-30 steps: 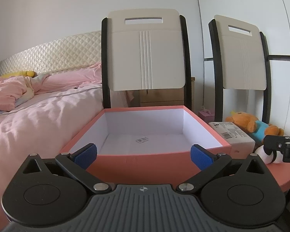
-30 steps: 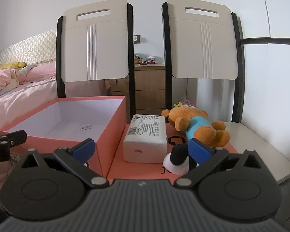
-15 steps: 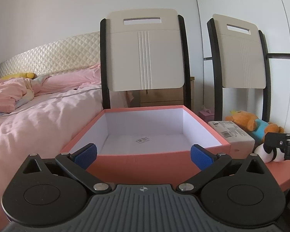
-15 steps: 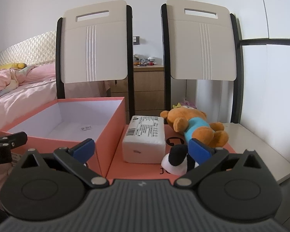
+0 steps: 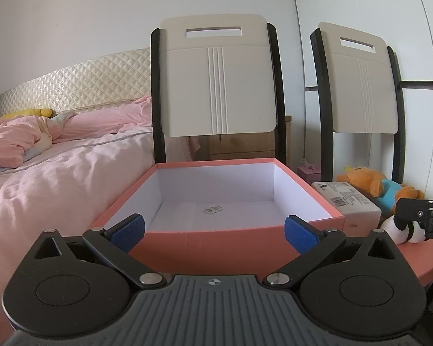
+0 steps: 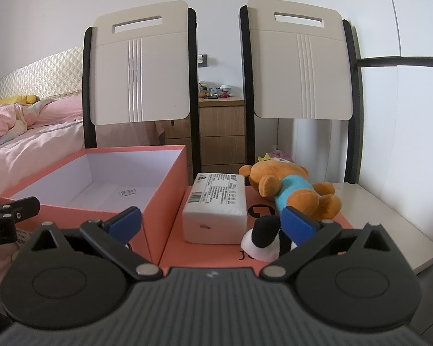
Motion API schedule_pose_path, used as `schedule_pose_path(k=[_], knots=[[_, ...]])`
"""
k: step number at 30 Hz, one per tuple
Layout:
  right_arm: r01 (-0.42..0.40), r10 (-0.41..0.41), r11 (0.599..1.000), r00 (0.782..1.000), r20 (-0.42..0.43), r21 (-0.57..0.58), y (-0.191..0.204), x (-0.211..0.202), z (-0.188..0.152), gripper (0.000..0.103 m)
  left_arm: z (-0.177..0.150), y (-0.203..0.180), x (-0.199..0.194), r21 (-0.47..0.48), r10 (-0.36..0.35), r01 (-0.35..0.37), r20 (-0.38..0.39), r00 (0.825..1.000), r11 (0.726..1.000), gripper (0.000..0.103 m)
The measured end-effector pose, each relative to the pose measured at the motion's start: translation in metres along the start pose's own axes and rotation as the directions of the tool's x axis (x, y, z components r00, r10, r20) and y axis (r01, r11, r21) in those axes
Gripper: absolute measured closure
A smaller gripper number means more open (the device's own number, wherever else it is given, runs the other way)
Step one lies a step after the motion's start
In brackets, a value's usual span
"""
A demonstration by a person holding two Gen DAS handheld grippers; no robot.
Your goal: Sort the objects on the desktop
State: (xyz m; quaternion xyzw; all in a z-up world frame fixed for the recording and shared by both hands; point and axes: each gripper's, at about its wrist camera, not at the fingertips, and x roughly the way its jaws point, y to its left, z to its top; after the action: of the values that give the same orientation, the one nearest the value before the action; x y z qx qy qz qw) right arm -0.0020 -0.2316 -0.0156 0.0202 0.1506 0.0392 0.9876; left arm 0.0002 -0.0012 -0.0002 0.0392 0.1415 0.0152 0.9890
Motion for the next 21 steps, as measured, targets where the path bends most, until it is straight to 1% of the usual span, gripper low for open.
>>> schedule_pose_path(k=[11,16,21], knots=[[-0.006,0.006,1.0,1.0,0.0,-0.007,0.003,-0.001,-0.001,0.0,-0.001,-0.001,-0.001,-0.001,0.001,-0.001,0.004,1.0,1.0,0.0],[-0.026,0.026,1.0,1.0,-0.004,-0.016,0.002,-0.002,-0.001,0.0,-0.004,-0.005,-0.003,-0.001,0.018,-0.018,0.039,0.999,1.0,0.0],[-0.033,0.033,0.999,0.999,0.004,-0.013,-0.003,-0.006,0.001,0.0,-0.009,-0.016,-0.007,-0.019,-0.007,0.008,0.045,0.999,1.0,0.0]])
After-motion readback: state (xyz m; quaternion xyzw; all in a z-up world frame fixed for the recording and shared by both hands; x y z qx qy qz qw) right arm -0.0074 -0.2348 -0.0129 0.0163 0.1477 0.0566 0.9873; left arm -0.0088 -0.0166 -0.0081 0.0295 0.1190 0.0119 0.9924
